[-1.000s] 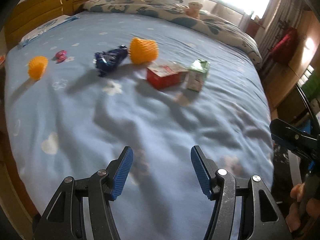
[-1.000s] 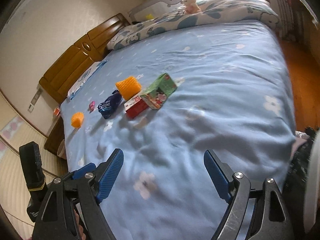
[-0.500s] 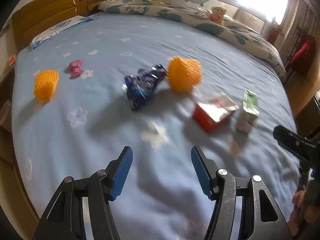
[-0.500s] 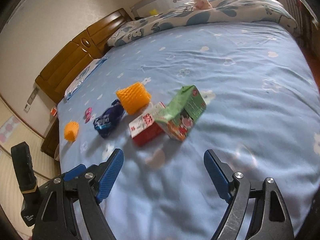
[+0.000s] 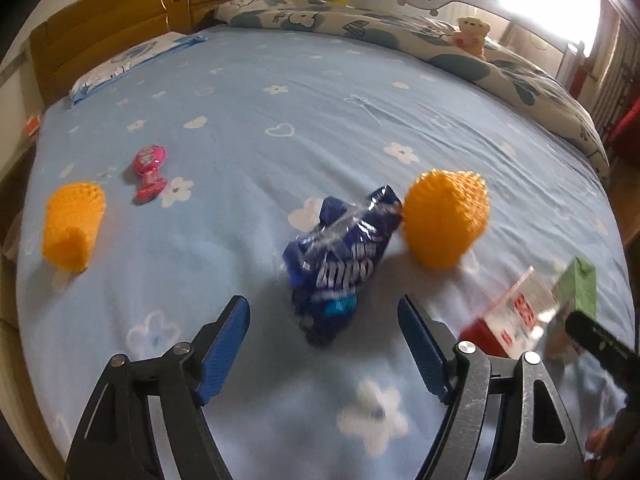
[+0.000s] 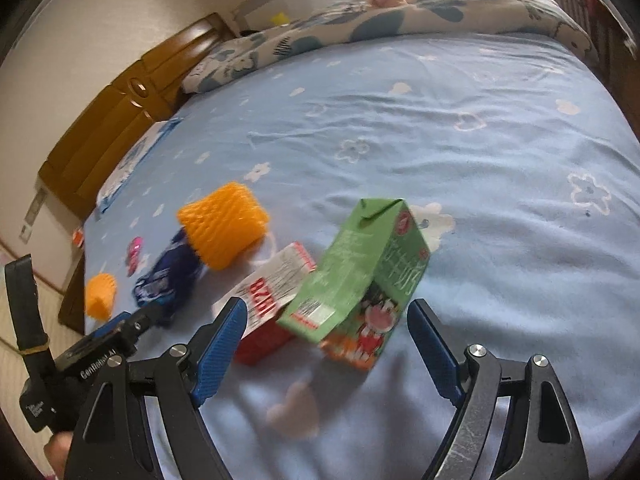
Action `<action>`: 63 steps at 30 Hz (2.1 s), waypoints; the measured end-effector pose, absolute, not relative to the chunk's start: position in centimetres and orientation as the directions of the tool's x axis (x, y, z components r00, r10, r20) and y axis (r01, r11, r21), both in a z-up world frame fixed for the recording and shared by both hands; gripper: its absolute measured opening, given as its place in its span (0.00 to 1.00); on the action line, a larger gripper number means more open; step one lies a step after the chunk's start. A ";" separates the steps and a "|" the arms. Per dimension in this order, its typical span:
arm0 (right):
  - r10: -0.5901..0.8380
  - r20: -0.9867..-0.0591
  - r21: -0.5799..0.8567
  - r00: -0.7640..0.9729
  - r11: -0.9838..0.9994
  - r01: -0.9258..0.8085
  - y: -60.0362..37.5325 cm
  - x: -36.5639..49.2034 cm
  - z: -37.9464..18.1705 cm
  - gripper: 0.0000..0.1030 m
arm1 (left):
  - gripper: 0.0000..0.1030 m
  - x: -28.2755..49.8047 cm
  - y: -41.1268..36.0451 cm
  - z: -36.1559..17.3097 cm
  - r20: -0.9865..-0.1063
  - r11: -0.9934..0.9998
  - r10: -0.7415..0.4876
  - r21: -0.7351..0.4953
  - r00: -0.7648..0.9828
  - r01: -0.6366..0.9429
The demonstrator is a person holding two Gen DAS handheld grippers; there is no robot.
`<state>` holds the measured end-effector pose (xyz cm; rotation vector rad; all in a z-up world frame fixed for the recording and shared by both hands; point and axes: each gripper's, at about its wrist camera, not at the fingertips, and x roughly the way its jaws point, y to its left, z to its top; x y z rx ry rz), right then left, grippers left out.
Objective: Collect trash
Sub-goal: 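Grasp the blue snack wrapper with left tool while right tool grasps green carton, then carry blue wrapper and green carton over the bin and open both tools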
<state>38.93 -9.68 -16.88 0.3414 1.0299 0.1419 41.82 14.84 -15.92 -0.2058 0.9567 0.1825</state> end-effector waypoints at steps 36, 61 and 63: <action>0.399 -0.728 0.455 0.557 0.890 -0.042 -19.8 20.9 -8.8 0.33 | 0.31 25.8 2.0 -10.2 -0.771 0.964 -0.238 -0.262 0.590 0.046; 0.275 -0.691 0.466 0.668 0.876 0.122 -30.3 11.1 -6.3 0.33 | 0.31 20.8 -11.9 -6.4 -0.766 0.915 -0.375 -0.217 0.521 0.339; 0.259 -0.691 0.465 0.675 0.874 0.140 -31.4 10.6 -6.2 0.33 | 0.31 20.9 -13.0 -6.3 -0.768 0.910 -0.380 -0.209 0.515 0.358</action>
